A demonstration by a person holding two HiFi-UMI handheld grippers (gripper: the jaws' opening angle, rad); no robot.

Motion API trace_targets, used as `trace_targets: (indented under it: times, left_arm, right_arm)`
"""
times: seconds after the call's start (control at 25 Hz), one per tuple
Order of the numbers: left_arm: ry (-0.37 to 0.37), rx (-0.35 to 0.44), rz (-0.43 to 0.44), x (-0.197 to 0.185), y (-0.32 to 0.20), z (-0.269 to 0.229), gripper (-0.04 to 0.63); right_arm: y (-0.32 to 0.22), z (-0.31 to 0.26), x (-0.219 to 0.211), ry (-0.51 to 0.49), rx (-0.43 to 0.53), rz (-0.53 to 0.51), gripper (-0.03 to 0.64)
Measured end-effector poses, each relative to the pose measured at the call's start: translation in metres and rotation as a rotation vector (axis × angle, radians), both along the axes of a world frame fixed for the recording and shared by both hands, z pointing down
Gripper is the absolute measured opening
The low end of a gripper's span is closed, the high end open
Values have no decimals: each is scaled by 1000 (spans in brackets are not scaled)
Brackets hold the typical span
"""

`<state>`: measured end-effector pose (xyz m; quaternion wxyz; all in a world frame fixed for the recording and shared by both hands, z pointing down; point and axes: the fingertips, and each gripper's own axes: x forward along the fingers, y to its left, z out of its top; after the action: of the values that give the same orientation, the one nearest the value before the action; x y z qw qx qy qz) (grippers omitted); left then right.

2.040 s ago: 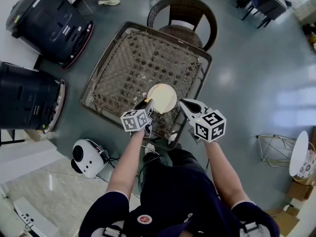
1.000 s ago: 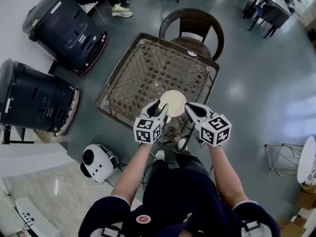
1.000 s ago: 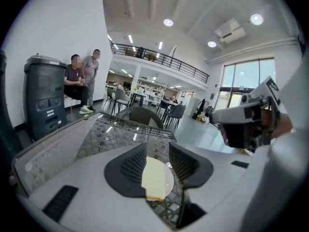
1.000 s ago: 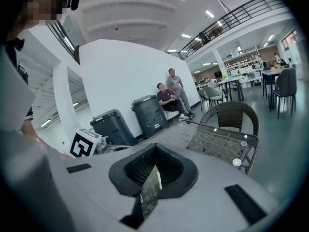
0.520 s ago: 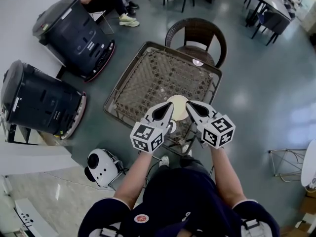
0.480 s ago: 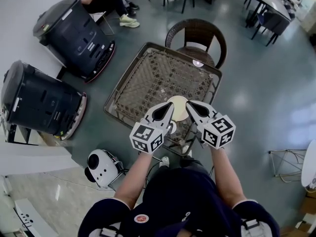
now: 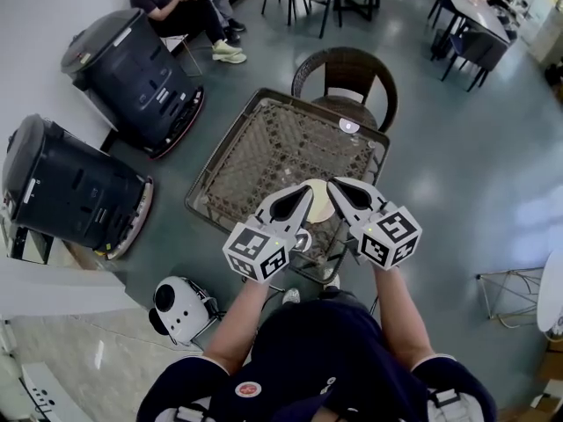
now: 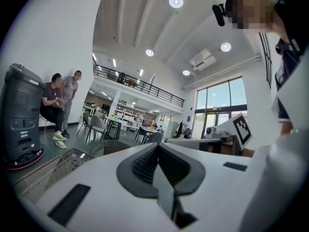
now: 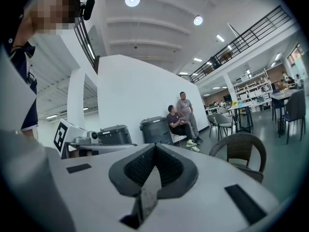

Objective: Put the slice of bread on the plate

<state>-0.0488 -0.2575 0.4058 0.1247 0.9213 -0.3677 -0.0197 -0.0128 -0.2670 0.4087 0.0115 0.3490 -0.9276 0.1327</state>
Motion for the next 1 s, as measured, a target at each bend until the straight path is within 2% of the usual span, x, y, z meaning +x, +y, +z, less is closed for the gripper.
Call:
trace_targets:
  times: [0.4,1.0]
  left_arm:
    - [18,29,23,5,8,-16,8]
    - [30,32,30,6,14,-20,8]
  right_arm:
    - [7,-20,-1,-14,51,-3,5]
    - [13,-25,-1,-19,65,5,5]
